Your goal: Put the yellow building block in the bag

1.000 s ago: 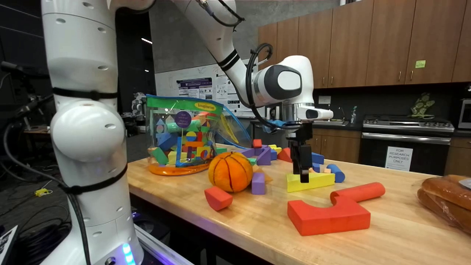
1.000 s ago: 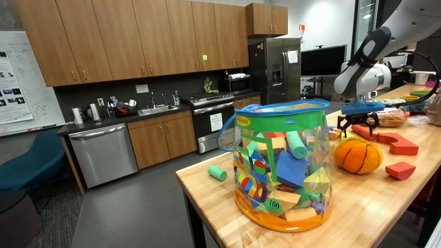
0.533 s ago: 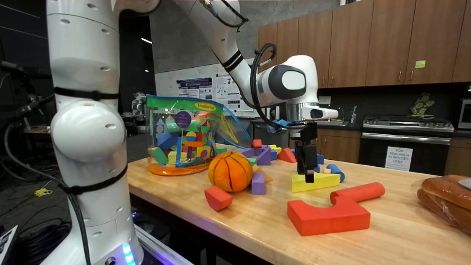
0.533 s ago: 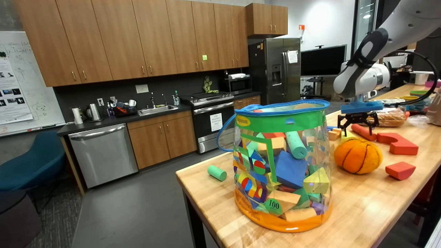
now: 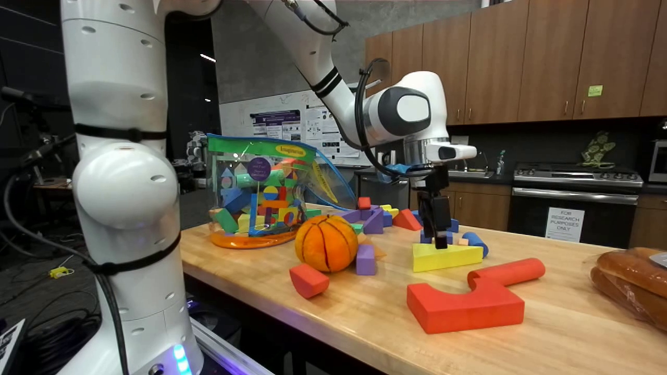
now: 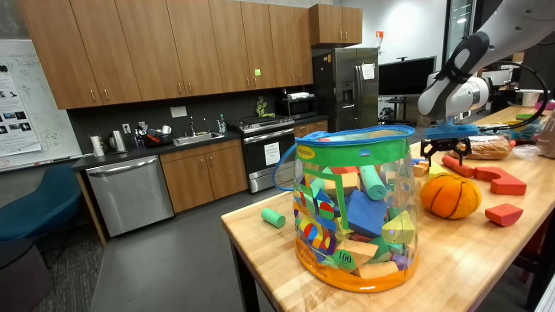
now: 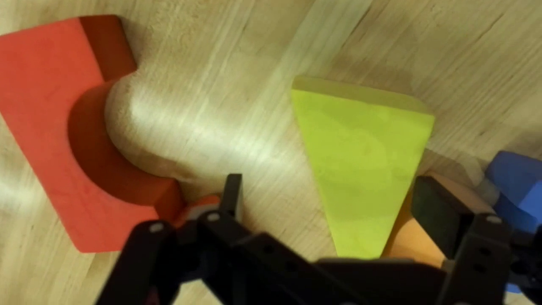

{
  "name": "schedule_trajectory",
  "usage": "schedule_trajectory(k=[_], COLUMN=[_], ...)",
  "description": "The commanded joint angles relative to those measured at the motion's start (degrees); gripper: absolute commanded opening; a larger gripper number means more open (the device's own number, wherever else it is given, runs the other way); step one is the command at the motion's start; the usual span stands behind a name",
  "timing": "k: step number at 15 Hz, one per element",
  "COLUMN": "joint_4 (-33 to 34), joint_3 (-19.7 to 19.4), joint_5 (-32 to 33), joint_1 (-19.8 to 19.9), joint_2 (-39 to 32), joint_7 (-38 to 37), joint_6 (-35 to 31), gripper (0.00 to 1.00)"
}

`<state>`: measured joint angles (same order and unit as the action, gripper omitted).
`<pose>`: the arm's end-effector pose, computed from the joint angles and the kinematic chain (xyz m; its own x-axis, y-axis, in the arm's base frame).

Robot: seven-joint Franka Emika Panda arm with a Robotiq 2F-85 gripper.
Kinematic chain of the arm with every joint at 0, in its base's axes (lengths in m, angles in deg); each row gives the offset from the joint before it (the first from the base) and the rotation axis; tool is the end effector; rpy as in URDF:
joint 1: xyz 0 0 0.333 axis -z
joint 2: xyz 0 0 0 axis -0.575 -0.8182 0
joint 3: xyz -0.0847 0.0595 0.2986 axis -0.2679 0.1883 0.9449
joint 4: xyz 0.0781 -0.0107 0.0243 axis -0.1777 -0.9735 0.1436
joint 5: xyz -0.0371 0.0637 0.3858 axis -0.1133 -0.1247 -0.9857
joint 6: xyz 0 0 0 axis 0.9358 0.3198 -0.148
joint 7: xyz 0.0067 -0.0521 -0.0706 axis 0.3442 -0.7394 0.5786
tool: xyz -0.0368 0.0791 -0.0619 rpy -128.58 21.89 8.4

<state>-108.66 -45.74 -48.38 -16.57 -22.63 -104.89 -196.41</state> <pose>0.4128 -0.3270 0.3323 0.4815 -0.8679 0.1218 -0.8752 -0.4689 0.1190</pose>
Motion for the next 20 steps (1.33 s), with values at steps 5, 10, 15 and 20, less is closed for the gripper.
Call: schedule_trajectory(k=[5,10,15,20], joint_4=[-0.62,-0.2,0.37,0.91], joint_3=[0.41,0.31,0.18,-0.05], joint_5=[-0.83,-1.88,-3.19,-4.21], joint_1=[-0.76,-0.75,-0.99,-1.19], joint_2=[0.58,-1.61,-3.96,-5.14], joint_7=[0.51,0.87,1.07,1.41], joint_6=[-3.07,-2.64,-2.45,-1.99], gripper=[1.0,1.0,1.0,1.0])
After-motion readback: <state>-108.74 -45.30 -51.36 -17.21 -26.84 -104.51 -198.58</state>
